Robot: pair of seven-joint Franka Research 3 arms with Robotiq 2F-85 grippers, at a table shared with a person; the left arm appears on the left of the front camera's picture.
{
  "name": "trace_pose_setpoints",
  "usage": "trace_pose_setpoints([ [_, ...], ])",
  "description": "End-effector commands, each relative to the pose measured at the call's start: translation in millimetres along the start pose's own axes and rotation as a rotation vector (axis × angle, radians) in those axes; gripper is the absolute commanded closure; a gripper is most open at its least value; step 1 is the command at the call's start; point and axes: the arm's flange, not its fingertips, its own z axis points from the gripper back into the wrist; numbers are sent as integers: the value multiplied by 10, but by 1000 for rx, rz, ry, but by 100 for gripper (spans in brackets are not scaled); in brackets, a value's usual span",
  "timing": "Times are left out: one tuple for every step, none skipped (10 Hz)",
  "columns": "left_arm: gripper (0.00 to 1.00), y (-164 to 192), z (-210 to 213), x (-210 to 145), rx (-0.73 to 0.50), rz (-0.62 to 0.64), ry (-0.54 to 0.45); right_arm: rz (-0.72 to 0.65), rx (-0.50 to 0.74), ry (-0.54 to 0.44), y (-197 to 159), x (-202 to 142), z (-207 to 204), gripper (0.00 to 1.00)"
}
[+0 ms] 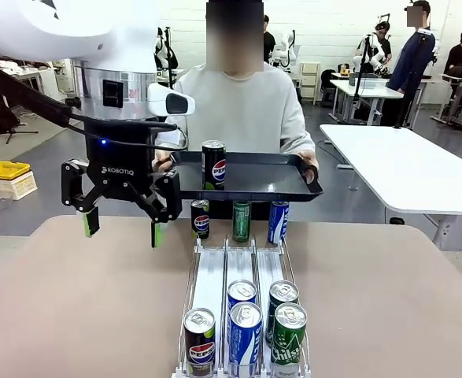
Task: Retrieve and hand over the desired beverage to the person.
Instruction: Pick up another can of the same type that the person held from the Automatic Can Dispenser.
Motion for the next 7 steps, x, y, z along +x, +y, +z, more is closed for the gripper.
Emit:
trace_pose_setpoints([
  [0, -67, 88, -66, -4, -17, -17, 13, 26, -2, 5, 4, -7, 0],
  [0, -67, 88, -66, -4, -17, -17, 13, 26, -2, 5, 4, -7, 0],
  [0, -67, 88, -66, -4, -17, -17, 13, 26, -2, 5, 4, -7, 0],
  [0, -67, 88, -66, -4, -17, -17, 13, 26, -2, 5, 4, -7, 0],
  [0, -67, 88, -66, -4, -17, -17, 13, 26, -2, 5, 4, -7, 0],
  [0, -67, 88, -66, -4, -17, -17, 13, 26, -2, 5, 4, -7, 0],
  [0, -67, 88, -66, -4, -17, -17, 13, 26, -2, 5, 4, -7, 0],
])
